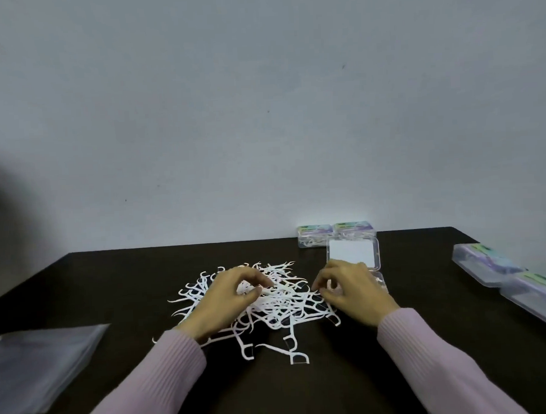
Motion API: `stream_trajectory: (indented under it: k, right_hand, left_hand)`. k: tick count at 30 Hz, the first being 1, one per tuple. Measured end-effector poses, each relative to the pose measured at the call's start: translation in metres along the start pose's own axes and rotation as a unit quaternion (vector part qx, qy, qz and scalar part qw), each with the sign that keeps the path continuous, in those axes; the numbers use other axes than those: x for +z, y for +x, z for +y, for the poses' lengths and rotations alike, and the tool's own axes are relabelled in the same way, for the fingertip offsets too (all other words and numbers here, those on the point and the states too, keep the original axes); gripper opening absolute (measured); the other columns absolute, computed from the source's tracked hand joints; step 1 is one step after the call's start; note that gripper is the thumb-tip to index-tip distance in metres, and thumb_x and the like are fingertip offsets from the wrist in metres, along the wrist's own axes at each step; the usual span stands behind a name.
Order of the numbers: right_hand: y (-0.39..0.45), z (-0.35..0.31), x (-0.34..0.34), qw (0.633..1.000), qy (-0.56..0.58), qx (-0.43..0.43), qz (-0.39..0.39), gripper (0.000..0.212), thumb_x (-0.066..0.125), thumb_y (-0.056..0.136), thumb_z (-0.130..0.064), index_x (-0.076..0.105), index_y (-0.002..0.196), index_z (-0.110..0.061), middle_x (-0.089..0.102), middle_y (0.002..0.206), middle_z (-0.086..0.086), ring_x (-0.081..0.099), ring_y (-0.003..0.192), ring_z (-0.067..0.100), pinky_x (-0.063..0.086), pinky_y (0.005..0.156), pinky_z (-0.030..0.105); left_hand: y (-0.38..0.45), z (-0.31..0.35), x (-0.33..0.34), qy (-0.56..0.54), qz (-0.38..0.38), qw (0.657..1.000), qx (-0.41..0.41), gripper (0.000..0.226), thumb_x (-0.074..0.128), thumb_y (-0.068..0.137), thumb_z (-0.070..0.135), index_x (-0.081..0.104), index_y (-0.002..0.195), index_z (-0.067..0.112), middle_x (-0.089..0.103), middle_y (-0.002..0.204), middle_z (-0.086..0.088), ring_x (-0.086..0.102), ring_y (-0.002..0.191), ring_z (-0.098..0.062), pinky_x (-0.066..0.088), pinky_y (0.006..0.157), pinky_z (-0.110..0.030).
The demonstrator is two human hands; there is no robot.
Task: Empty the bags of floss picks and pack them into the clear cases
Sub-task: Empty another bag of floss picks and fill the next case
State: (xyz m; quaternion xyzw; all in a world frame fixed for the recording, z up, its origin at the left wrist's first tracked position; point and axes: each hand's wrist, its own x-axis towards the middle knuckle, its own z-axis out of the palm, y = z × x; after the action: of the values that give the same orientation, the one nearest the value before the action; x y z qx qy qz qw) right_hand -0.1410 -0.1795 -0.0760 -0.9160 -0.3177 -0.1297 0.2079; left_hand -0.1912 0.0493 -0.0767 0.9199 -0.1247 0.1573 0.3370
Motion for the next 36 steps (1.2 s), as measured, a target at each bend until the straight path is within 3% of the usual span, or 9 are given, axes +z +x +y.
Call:
stream_trajectory:
  k: [6, 12, 18, 22, 29, 30, 32, 34, 36]
  right_hand:
    - [0.007, -0.016, 0.009, 0.991, -0.127, 0.0, -0.039, 0.034, 0.034, 0.095, -0.041, 0.05, 0.124, -0.033, 0.047, 0.129, -0.013, 0.034, 0.123, 0.006, 0.012, 0.108, 0.039]
    - [0.01, -0.028, 0.018, 0.981, -0.166, -0.008, -0.104, 0.05, 0.039, 0.091, -0.055, 0.041, 0.136, -0.032, 0.047, 0.134, -0.011, 0.028, 0.133, 0.005, -0.019, 0.107, 0.058]
    - [0.018, -0.036, 0.016, 0.991, -0.108, -0.006, -0.076, 0.035, 0.053, 0.088, -0.048, 0.056, 0.119, -0.032, 0.06, 0.11, -0.012, 0.044, 0.118, 0.003, -0.017, 0.11, 0.054]
    - [0.017, -0.037, 0.016, 0.993, -0.111, -0.008, -0.033, 0.026, 0.053, 0.09, -0.045, 0.06, 0.112, -0.035, 0.064, 0.103, -0.012, 0.054, 0.106, 0.001, -0.016, 0.113, 0.048]
    - [0.017, -0.03, 0.02, 0.999, 0.006, -0.004, 0.042, 0.022, 0.058, 0.088, -0.04, 0.066, 0.106, -0.029, 0.067, 0.085, -0.013, 0.056, 0.077, -0.006, 0.012, 0.115, 0.032]
    - [0.017, -0.029, 0.021, 0.998, 0.039, -0.002, 0.051, 0.021, 0.06, 0.087, -0.037, 0.067, 0.104, -0.027, 0.066, 0.082, -0.014, 0.053, 0.072, -0.008, 0.024, 0.11, 0.026]
    - [0.017, -0.03, 0.02, 0.992, 0.099, 0.008, 0.074, 0.019, 0.064, 0.085, -0.032, 0.07, 0.101, -0.022, 0.065, 0.079, -0.012, 0.053, 0.068, -0.008, 0.041, 0.082, 0.008]
    - [0.017, -0.03, 0.017, 0.986, 0.138, 0.032, 0.092, 0.016, 0.066, 0.084, -0.026, 0.071, 0.097, -0.018, 0.065, 0.077, -0.009, 0.056, 0.069, -0.005, 0.041, 0.065, 0.003]
    - [0.017, -0.029, 0.011, 0.979, 0.163, 0.05, 0.111, 0.013, 0.068, 0.083, -0.023, 0.072, 0.094, -0.016, 0.065, 0.074, -0.008, 0.057, 0.069, -0.004, 0.042, 0.065, 0.003]
  left_hand:
    - [-0.011, -0.024, -0.026, 0.086, -0.045, 0.995, -0.023, 0.019, 0.063, 0.089, 0.025, 0.062, 0.104, 0.036, 0.058, 0.111, 0.019, 0.045, 0.109, 0.006, 0.033, 0.094, -0.019]
    - [-0.011, -0.03, -0.038, 0.094, -0.117, 0.986, -0.066, 0.035, 0.072, 0.08, 0.033, 0.062, 0.113, 0.033, 0.055, 0.118, 0.014, 0.046, 0.112, 0.0, 0.034, 0.095, -0.018]
    - [-0.009, -0.03, -0.026, 0.105, -0.075, 0.991, -0.042, 0.024, 0.075, 0.078, 0.028, 0.069, 0.101, 0.028, 0.062, 0.103, 0.009, 0.057, 0.093, -0.004, 0.047, 0.087, -0.029]
    - [-0.012, -0.024, -0.023, 0.13, -0.059, 0.99, -0.011, 0.017, 0.073, 0.081, 0.028, 0.07, 0.097, 0.027, 0.065, 0.096, 0.012, 0.059, 0.086, -0.001, 0.048, 0.083, -0.028]
    - [-0.013, -0.018, -0.025, 0.231, 0.035, 0.97, 0.063, 0.013, 0.066, 0.086, 0.03, 0.073, 0.097, 0.029, 0.071, 0.09, 0.012, 0.06, 0.086, -0.003, 0.043, 0.093, -0.02]
    - [-0.013, -0.018, -0.025, 0.23, 0.053, 0.969, 0.076, 0.012, 0.065, 0.087, 0.029, 0.073, 0.097, 0.027, 0.072, 0.089, 0.011, 0.061, 0.085, -0.004, 0.041, 0.097, -0.02]
    - [-0.013, -0.018, -0.027, 0.225, 0.089, 0.965, 0.105, 0.01, 0.068, 0.085, 0.025, 0.074, 0.093, 0.023, 0.073, 0.085, 0.01, 0.065, 0.077, -0.003, 0.037, 0.102, -0.022]
    - [-0.013, -0.018, -0.028, 0.217, 0.122, 0.962, 0.114, 0.007, 0.071, 0.083, 0.02, 0.074, 0.089, 0.021, 0.073, 0.08, 0.011, 0.065, 0.071, -0.003, 0.038, 0.101, -0.024]
    - [-0.014, -0.016, -0.03, 0.207, 0.148, 0.96, 0.112, 0.007, 0.071, 0.082, 0.018, 0.074, 0.088, 0.021, 0.072, 0.079, 0.012, 0.065, 0.072, -0.005, 0.036, 0.098, -0.019]
